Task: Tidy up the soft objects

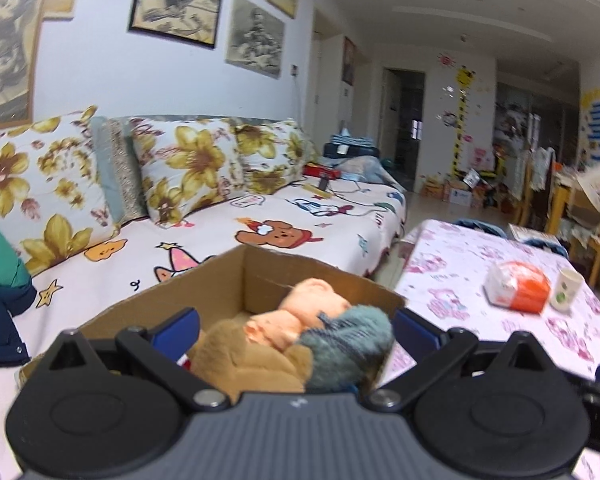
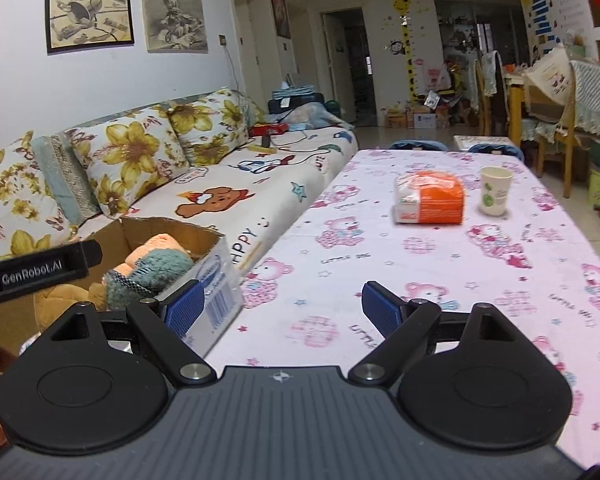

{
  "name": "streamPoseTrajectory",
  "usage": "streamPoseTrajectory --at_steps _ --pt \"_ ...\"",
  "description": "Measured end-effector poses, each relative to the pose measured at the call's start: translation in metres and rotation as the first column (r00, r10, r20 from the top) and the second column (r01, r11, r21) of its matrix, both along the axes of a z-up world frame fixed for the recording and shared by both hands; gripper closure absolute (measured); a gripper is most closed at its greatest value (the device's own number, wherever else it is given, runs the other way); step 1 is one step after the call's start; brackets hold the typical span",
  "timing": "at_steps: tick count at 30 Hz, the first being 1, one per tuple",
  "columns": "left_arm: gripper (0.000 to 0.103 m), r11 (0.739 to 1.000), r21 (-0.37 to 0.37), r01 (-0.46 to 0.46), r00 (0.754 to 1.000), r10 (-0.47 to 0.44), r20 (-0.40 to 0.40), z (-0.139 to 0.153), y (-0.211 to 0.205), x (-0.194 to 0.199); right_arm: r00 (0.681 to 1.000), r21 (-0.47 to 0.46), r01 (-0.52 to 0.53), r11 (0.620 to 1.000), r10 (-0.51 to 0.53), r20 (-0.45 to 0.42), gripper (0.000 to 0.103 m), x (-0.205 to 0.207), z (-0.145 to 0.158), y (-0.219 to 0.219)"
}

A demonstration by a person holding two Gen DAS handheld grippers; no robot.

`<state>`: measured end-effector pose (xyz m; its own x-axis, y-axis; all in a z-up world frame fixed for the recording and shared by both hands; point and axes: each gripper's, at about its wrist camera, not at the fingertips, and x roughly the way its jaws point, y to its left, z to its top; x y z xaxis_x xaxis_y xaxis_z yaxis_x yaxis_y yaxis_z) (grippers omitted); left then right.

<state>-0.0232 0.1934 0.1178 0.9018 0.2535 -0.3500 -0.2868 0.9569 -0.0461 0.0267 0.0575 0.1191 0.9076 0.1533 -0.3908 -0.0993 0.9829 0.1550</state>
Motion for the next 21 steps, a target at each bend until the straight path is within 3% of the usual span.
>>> streamPoseTrajectory --at_steps 10,21 --pt "0.001 0.993 0.045 0.108 0.994 -0.108 0.002 0.013 -0.042 -0.044 0.999 0.015 0.035 0.999 -0.035 -0.004 0.0 -0.022 0.004 -0.015" --pt "0.001 0.987 0.069 0.142 0.989 -0.144 0.024 0.04 -0.068 -0.094 0.996 0.061 0.092 0.994 -0.093 0.015 0.0 -0.058 0.012 -0.035"
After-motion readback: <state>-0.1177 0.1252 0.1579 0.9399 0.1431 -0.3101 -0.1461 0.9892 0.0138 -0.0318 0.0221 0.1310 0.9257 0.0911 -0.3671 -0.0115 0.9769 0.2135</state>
